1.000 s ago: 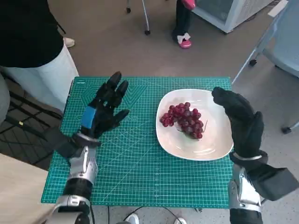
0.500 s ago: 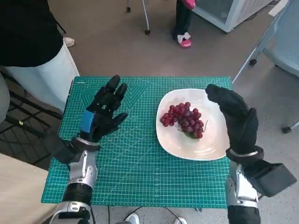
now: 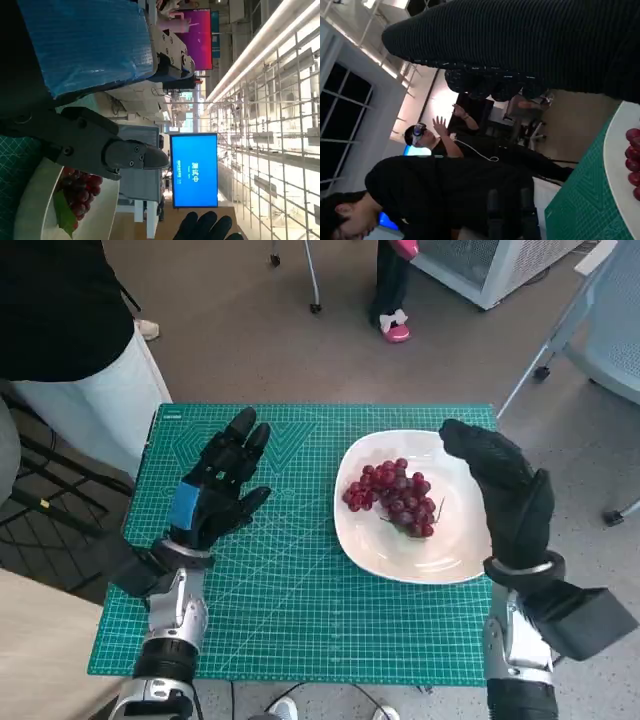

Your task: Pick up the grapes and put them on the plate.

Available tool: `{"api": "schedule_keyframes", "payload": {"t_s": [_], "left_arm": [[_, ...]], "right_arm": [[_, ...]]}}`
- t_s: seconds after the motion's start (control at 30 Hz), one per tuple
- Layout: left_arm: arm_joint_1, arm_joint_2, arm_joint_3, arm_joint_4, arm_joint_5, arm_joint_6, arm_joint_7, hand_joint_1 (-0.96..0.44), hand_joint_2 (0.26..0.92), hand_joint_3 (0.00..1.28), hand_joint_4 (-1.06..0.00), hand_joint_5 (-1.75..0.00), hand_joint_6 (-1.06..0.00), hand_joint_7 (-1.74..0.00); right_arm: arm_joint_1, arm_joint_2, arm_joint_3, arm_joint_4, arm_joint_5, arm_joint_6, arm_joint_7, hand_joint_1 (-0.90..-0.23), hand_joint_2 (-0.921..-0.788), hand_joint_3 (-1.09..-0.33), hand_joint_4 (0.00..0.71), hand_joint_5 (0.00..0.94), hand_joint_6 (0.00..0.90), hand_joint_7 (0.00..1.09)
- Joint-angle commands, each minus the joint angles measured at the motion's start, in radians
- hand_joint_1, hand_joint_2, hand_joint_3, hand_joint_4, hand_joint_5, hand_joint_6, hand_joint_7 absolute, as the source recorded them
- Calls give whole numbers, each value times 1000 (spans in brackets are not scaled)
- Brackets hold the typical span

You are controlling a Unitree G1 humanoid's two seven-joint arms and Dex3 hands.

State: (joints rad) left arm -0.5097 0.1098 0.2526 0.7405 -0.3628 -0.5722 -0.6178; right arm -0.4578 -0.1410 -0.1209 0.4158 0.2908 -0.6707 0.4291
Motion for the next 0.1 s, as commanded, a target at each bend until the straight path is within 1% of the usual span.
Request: {"api": "schedule_keyframes", "payload": {"t_s": [0.03, 0.1], "left_arm": [[18, 1, 0, -22, -6, -2, -2, -343, 921, 248, -281, -13, -398, -30], [20, 1, 0, -26, -7, 0, -3, -345, 921, 248, -282, -12, -399, -30]], "right_arm": [[3, -1, -5, 18, 3, 12, 9, -625, -921, -885, 376, 0, 82, 322], [3, -1, -5, 19, 3, 11, 9, -626, -921, -884, 376, 0, 81, 325]]}}
